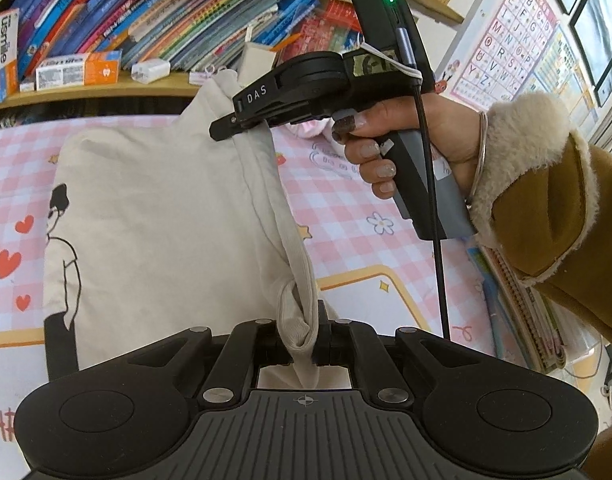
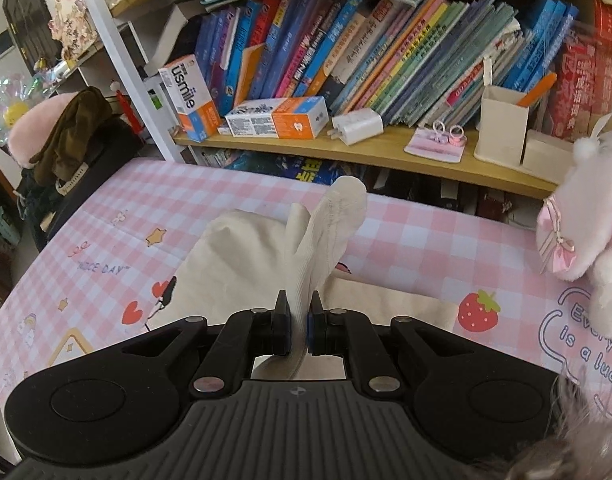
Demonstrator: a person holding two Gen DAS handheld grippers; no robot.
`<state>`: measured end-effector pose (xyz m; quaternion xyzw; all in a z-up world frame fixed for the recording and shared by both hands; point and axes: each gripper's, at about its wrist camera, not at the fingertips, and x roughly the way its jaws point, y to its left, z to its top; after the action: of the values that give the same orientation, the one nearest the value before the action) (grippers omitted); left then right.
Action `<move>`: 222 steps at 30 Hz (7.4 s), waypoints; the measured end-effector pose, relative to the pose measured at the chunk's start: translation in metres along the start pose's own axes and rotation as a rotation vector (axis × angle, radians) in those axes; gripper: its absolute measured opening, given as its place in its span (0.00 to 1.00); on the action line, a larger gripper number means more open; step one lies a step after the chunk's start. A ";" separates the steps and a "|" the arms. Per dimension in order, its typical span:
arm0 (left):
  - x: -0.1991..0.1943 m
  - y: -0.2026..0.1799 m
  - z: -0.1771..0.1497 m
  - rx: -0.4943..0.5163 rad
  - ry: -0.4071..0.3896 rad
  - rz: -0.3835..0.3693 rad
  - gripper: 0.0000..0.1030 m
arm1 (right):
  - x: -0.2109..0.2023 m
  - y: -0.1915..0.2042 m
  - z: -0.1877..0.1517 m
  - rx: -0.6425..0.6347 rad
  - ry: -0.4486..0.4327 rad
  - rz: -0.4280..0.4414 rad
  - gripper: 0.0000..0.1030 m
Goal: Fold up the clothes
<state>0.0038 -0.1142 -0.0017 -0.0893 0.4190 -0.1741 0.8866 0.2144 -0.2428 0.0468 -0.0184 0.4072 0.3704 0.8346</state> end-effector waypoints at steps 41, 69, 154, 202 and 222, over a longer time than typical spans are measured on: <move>-0.043 0.076 -0.022 -0.324 0.063 0.168 0.29 | -0.093 0.017 -0.188 0.311 0.198 -0.049 0.05; 0.016 0.225 0.108 -0.465 -0.034 -0.019 0.54 | -0.081 0.055 -0.192 0.353 0.125 -0.375 0.40; -0.067 0.097 -0.018 -0.439 0.010 0.274 0.12 | -0.093 0.028 -0.203 0.404 0.080 -0.127 0.20; -0.005 -0.056 -0.018 0.559 -0.092 0.515 0.95 | -0.121 0.074 -0.190 -0.274 0.086 -0.211 0.76; -0.016 -0.046 -0.012 0.458 -0.090 0.456 0.95 | -0.058 0.141 -0.240 -1.032 0.034 -0.411 0.90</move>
<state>-0.0257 -0.1505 0.0155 0.2011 0.3385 -0.0565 0.9175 -0.0578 -0.2556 -0.0347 -0.5100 0.1741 0.3509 0.7658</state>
